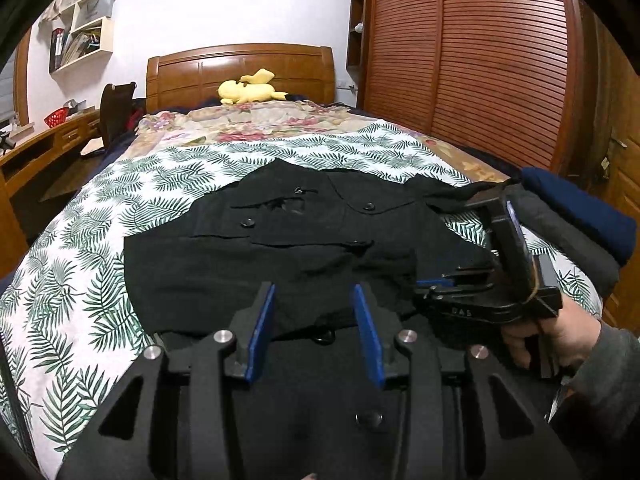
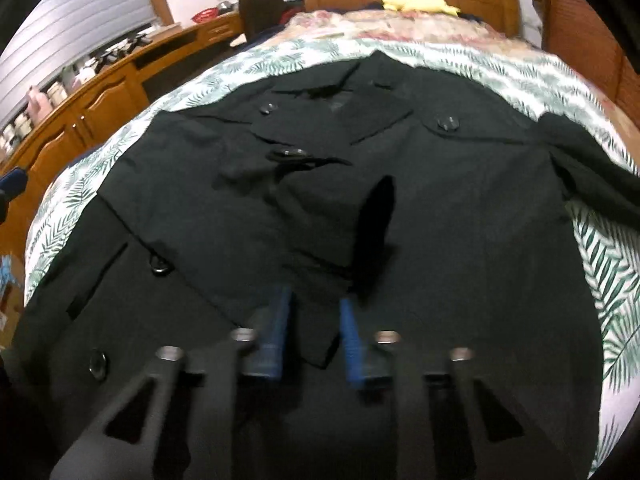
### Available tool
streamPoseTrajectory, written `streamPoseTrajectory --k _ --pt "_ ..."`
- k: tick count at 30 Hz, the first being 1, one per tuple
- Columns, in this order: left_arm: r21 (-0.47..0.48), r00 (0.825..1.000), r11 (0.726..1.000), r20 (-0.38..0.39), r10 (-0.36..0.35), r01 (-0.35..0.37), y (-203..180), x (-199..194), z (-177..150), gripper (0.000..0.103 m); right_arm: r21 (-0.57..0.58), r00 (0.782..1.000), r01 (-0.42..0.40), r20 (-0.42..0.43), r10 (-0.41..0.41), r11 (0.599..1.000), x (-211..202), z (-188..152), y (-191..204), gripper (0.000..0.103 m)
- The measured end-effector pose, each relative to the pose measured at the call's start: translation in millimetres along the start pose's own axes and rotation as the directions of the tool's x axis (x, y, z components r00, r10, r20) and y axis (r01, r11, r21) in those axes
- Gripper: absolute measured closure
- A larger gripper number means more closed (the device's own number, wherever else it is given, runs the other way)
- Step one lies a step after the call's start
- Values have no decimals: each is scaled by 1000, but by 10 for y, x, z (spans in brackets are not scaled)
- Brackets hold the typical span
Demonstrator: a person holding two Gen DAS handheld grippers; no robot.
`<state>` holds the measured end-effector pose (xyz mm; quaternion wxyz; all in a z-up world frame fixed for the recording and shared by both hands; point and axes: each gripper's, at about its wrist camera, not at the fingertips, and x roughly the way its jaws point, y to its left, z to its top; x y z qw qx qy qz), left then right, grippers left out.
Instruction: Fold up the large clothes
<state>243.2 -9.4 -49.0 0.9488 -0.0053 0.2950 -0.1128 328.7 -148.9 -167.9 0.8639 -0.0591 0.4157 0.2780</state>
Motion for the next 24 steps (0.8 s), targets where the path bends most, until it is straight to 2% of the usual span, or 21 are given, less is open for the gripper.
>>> streamPoseTrajectory --k 3,6,11,14,16,21,24 --pt "-5 1000 1000 0 2 -2 19 -8 4 64 -24 996 -1 85 3 1000 -202 -10 94 101" --pt "-10 1000 1000 5 3 -3 46 -26 6 64 -17 984 -2 179 5 1000 -525 -23 121 102" --pt "-16 1000 1000 11 7 -7 91 -50 9 64 -24 946 16 323 -7 1000 -1200 -37 159 102" --pt "-19 1000 1000 12 11 -11 109 -57 15 64 -30 939 59 342 -46 998 -1458 -28 157 102" --pt "-19 1000 1000 10 14 -14 113 -55 8 64 -41 941 95 330 -76 995 -1529 -47 151 102" --pt "-15 1000 1000 10 19 -19 124 -48 14 63 -6 954 125 275 -118 992 -1540 -153 5 102" --pt "-17 1000 1000 10 18 -18 120 -45 19 63 8 938 192 293 -186 981 -1639 -215 -40 102"
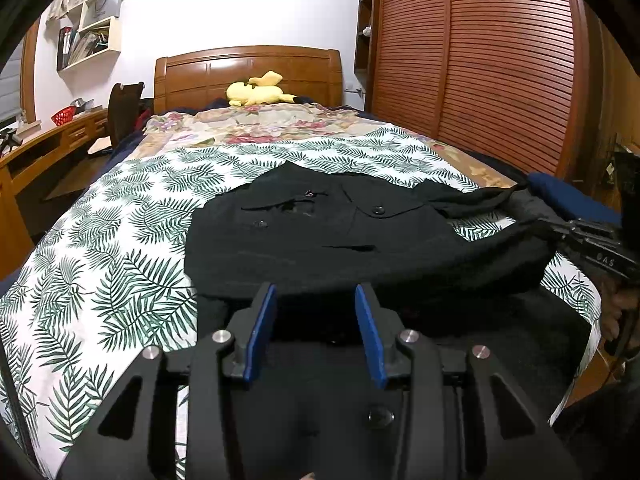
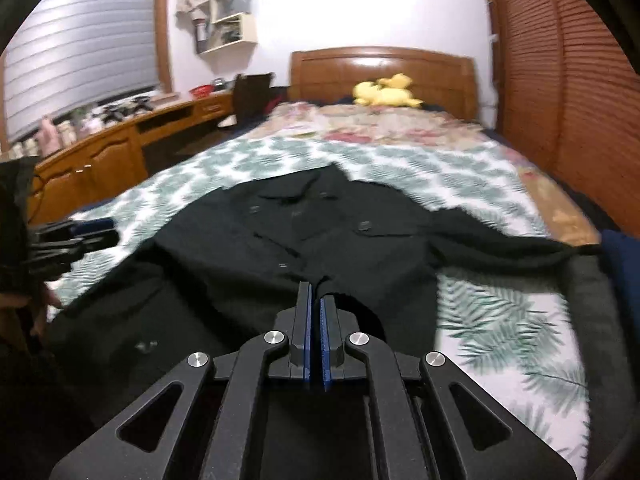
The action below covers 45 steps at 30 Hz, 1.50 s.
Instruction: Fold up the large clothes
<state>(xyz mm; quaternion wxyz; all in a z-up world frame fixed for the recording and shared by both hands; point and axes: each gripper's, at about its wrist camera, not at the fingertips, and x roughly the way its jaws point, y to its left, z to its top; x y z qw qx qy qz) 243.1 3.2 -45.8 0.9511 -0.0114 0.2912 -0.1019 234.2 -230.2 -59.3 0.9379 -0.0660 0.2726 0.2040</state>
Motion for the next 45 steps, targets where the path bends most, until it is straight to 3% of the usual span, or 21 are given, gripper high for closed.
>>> streamPoseTrajectory --k 4,19,23,25,26,27,33,37,45 --pt "5 1000 1000 -3 -2 2 -33 30 12 63 13 999 28 26 -28 1000 -185 -29 -118 102" --pt "19 1000 1000 -19 -7 7 -144 134 2 62 8 999 11 -53 -11 1000 -236 -345 -195 102" --pt "27 1000 1000 -14 -7 7 -172 133 8 62 5 999 17 -40 -17 1000 -260 -333 -185 91" --pt "29 1000 1000 -10 -7 8 -188 125 13 62 11 1000 18 -18 -17 1000 -302 -309 -169 70" --pt "30 1000 1000 -9 -7 8 -193 123 12 62 16 1000 18 -8 -18 1000 -316 -297 -170 51" --pt "32 1000 999 -7 -8 8 -203 123 15 62 22 1000 18 3 -19 1000 -331 -286 -171 40" --pt "41 1000 999 3 -6 6 -228 76 22 61 18 999 -40 -13 40 999 -153 -276 -141 40" --pt "49 1000 999 21 2 -3 -251 -28 36 60 25 993 -72 -90 74 997 176 -365 -76 40" --pt "46 999 999 23 26 -27 -217 -26 100 58 4 967 -42 -253 42 999 655 -664 -44 40"
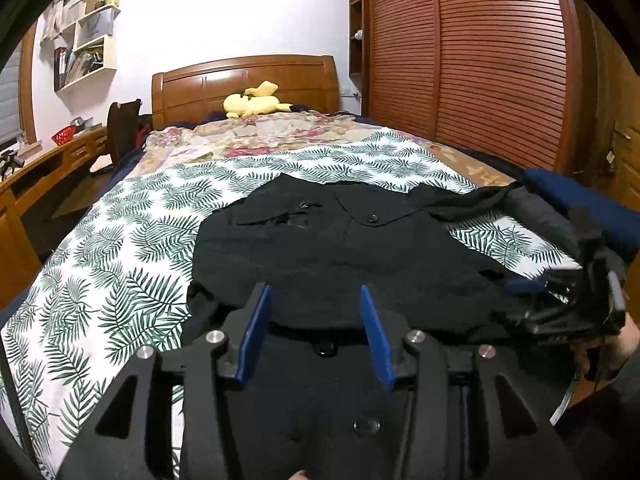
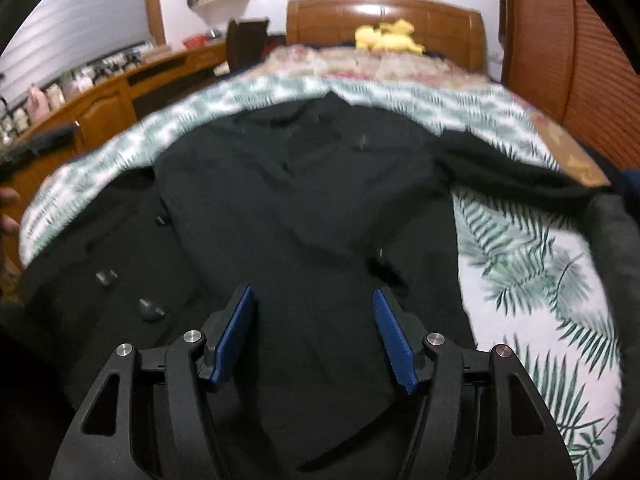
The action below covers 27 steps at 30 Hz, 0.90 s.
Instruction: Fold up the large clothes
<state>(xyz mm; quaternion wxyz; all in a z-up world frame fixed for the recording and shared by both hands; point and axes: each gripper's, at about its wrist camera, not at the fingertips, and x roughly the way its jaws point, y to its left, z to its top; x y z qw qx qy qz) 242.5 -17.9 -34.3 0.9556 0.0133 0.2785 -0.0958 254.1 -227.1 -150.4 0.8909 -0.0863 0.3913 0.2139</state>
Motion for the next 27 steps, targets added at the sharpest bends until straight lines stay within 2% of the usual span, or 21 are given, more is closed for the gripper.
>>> streamPoseTrajectory --k 4,16,22,27 --pt "-35 999 999 -14 -29 28 48 205 -4 57 2 999 -7 -33 7 1000 114 -74 -22 39" --pt "-37 998 998 -34 -61 59 -31 1005 -15 57 5 1000 10 5 -10 1000 100 -151 4 39" --pt "9 998 999 -51 -43 44 -141 1196 -141 57 3 1000 12 22 -12 1000 79 -186 10 39" --pt "44 998 998 -46 -51 53 -223 1209 -210 57 -4 999 25 33 -25 1000 67 -190 47 39"
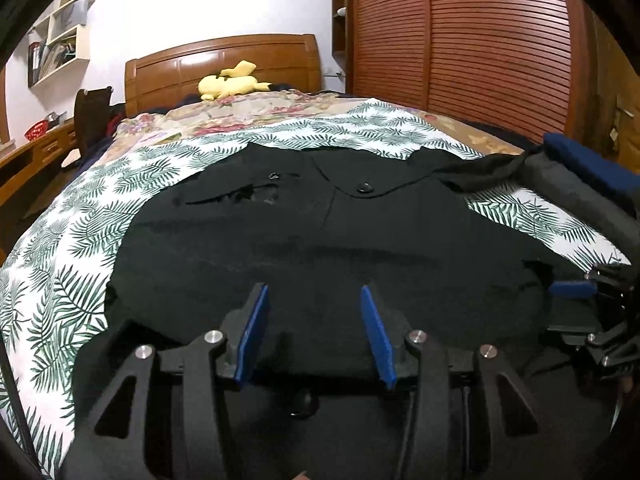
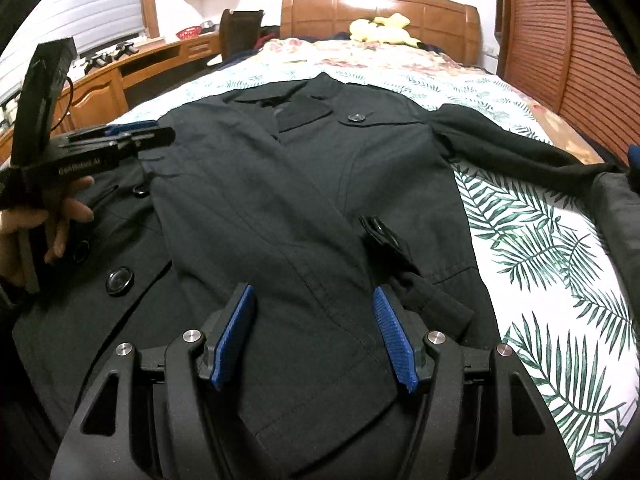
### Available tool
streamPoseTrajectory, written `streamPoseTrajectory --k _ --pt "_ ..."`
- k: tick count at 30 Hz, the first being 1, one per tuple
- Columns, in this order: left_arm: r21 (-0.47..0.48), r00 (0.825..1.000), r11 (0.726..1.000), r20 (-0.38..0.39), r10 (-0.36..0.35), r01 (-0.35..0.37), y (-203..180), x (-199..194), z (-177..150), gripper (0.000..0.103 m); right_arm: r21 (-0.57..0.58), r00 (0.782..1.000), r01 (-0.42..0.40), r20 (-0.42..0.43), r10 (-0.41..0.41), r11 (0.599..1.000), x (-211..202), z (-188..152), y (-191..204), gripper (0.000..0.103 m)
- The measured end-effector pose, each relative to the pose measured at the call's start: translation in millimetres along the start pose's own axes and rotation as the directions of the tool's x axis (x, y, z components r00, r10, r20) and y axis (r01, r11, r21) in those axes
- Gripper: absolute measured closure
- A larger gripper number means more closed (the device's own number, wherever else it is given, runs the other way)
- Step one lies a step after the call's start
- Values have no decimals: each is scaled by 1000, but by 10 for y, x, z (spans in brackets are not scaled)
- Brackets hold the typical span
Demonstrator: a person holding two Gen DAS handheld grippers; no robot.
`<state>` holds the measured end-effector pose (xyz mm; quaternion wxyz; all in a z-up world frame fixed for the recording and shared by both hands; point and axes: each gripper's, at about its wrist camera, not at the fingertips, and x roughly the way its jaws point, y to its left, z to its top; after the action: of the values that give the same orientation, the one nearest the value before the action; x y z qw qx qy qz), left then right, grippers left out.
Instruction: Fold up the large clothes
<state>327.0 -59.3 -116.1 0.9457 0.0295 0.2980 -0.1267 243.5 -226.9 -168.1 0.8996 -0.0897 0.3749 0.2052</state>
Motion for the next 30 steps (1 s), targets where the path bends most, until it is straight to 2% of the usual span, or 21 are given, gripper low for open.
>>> streamPoseTrajectory --k 6,10,15,21,25,30 --pt "-28 1000 1000 16 -11 12 60 -25 -18 57 8 1000 -1 5 1 1000 -35 22 1 40" --pt "-34 1000 999 13 -9 10 71 -20 -32 57 47 999 6 42 -8 999 -165 111 -75 40" --pt "-32 1000 999 21 -10 10 60 -27 -37 57 64 992 65 102 -72 996 -347 354 -296 38" --pt "-12 1000 1000 19 -17 17 14 -20 -40 57 138 983 122 122 -139 983 -313 778 -853 34" --pt "-5 1000 1000 22 -22 22 8 -37 -33 57 225 977 182 73 -202 957 -48 992 -1370 33" --pt "5 999 1000 21 -26 26 -12 -43 -27 57 344 972 221 -6 -233 913 321 1113 -1991 33"
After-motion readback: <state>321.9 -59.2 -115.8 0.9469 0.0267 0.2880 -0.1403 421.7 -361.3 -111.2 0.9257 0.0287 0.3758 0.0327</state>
